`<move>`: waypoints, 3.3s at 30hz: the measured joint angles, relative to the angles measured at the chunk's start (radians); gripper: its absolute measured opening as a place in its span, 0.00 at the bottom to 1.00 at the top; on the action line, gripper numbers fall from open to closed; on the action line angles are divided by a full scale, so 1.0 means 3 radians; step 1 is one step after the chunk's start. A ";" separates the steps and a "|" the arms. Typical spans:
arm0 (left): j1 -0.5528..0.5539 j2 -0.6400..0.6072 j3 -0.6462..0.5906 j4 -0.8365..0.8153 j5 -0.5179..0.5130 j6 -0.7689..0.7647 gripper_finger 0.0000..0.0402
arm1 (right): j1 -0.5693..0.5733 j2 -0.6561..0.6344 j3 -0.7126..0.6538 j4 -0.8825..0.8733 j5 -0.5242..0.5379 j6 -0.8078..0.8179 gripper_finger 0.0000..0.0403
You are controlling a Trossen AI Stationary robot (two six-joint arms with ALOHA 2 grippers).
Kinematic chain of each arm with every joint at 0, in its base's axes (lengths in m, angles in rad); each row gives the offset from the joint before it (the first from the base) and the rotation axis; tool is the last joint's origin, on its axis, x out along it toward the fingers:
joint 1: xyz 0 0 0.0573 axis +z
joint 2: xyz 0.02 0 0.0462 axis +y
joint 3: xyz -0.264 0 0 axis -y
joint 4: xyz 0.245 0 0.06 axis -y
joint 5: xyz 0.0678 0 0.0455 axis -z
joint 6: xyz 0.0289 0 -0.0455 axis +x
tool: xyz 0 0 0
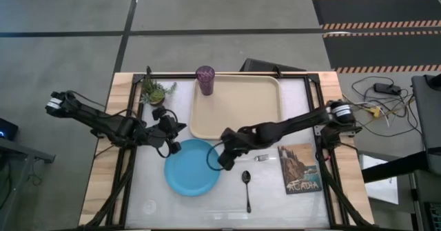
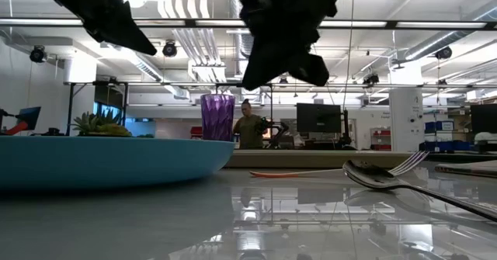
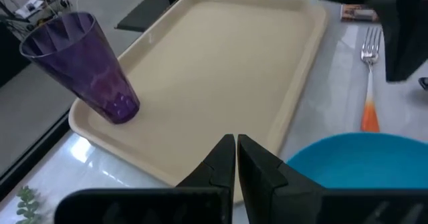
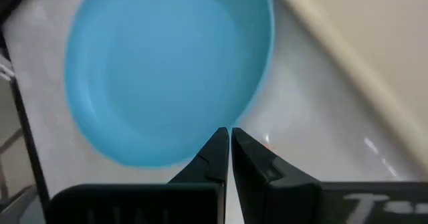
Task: Pick and place plate/cup/fork/spoon on tray
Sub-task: Put the blue plate on the white serving tray to the bottom right of the violet glass
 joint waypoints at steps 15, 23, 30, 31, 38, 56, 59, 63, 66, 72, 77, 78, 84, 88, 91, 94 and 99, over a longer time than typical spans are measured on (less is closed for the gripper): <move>-0.0034 -0.0082 -0.0115 0.0006 0.0007 -0.0014 0.00 | -0.0145 0.0445 0.0277 -0.0084 -0.0077 0.0062 0.11; -0.0034 -0.0188 -0.0163 0.0002 0.0009 -0.0089 0.00 | -0.0154 0.0509 0.0278 0.0053 0.0100 0.0087 0.37; -0.0034 -0.0172 -0.0167 0.0001 0.0014 -0.0086 0.00 | -0.0154 0.0679 0.0278 0.0258 0.0187 0.0089 0.46; -0.0034 -0.0172 -0.0167 0.0004 0.0013 -0.0086 0.00 | -0.0154 0.0712 0.0278 0.0252 0.0187 0.0089 0.47; -0.0034 -0.0173 -0.0167 -0.0002 0.0014 -0.0072 0.00 | -0.0154 0.0888 0.0290 0.0363 0.0187 0.0074 0.44; -0.0032 -0.0172 -0.0167 -0.0006 0.0012 -0.0064 0.00 | -0.0155 0.0923 0.0291 0.0507 0.0184 0.0047 0.03; -0.0032 -0.0172 -0.0167 -0.0005 0.0012 -0.0064 0.00 | -0.0153 0.0922 0.0291 0.0554 0.0149 0.0037 0.02; -0.0032 -0.0172 -0.0167 0.0002 0.0012 -0.0064 0.00 | -0.0181 0.0871 0.0291 0.0569 0.0045 0.0048 0.02; -0.0032 -0.0172 -0.0167 0.0002 0.0011 -0.0064 0.00 | -0.0211 0.0793 0.0290 0.0568 -0.0008 0.0032 0.02; -0.0033 -0.0172 -0.0167 0.0001 0.0011 -0.0065 0.00 | -0.0320 0.0511 0.0290 0.0476 -0.0300 -0.0126 0.02; -0.0034 -0.0172 -0.0167 -0.0009 0.0011 -0.0065 0.00 | -0.0529 0.0202 0.0288 0.0031 -0.0392 -0.0322 0.02; -0.0034 -0.0172 -0.0167 -0.0010 0.0011 -0.0065 0.00 | -0.0581 0.0140 0.0284 -0.0091 -0.0393 -0.0376 0.02; -0.0034 -0.0172 -0.0167 -0.0009 0.0011 -0.0072 0.00 | -0.0960 -0.0188 0.0112 -0.0541 -0.0367 -0.0626 0.02; -0.0034 -0.0172 -0.0167 -0.0007 0.0012 -0.0078 0.00 | -0.1286 -0.0430 -0.0189 -0.0527 -0.0453 -0.0713 0.02; -0.0034 -0.0172 -0.0174 -0.0006 0.0012 -0.0079 0.00 | -0.1534 -0.0620 -0.0477 -0.0503 -0.0462 -0.0741 0.02; -0.0034 -0.0172 -0.0181 -0.0007 0.0012 -0.0079 0.00 | -0.1795 -0.0795 -0.0814 -0.0320 -0.0462 -0.0744 0.02; -0.0034 -0.0172 -0.0187 0.0000 0.0012 -0.0080 0.00 | -0.2219 -0.0976 -0.1379 0.0346 -0.0535 -0.0726 0.02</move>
